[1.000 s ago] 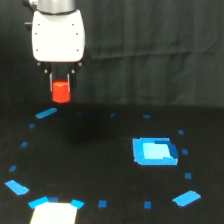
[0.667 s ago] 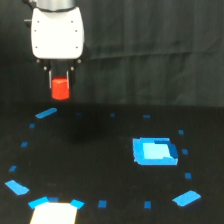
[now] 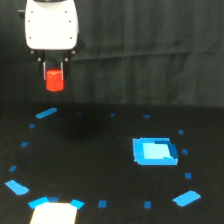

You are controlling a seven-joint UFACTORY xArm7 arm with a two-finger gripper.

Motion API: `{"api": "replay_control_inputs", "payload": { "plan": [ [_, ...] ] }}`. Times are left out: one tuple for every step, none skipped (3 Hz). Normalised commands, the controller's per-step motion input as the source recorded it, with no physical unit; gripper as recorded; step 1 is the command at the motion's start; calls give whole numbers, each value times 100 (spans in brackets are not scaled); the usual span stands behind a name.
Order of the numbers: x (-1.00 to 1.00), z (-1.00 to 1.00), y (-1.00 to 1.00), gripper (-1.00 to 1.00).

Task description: Pick up the red object from the table

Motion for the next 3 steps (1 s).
{"api": "replay_control_inputs", "payload": {
  "plan": [
    [38, 31, 13, -100],
    [2, -12, 2, -100],
    [12, -4, -5, -94]
  ]
}}
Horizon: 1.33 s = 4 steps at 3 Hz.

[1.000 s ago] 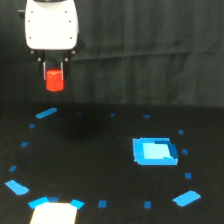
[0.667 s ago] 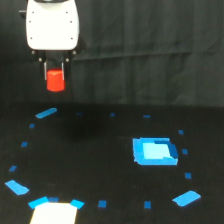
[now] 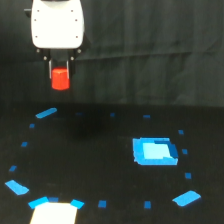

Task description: Pick up the red object from the table

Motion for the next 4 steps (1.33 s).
{"api": "replay_control_inputs", "payload": {
  "plan": [
    [1, -8, 6, -100],
    [12, -11, 21, -89],
    [2, -6, -15, -100],
    [8, 3, -4, -95]
  ]
}}
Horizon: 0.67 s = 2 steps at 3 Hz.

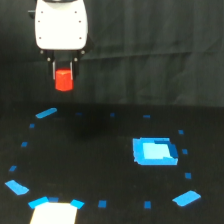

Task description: Pick up the red object from the table

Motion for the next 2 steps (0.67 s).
{"api": "replay_control_inputs", "payload": {
  "plan": [
    [-24, -9, -17, -100],
    [1, 8, 1, -100]
  ]
}}
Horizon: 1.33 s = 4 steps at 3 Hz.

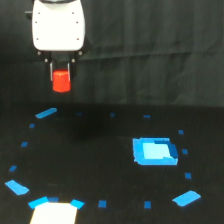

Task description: Pick up the red object from the table

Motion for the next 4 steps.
{"api": "replay_control_inputs", "payload": {
  "plan": [
    [36, 32, -12, -100],
    [4, -10, 2, -100],
    [-4, 24, 21, -92],
    [-24, 16, -21, -100]
  ]
}}
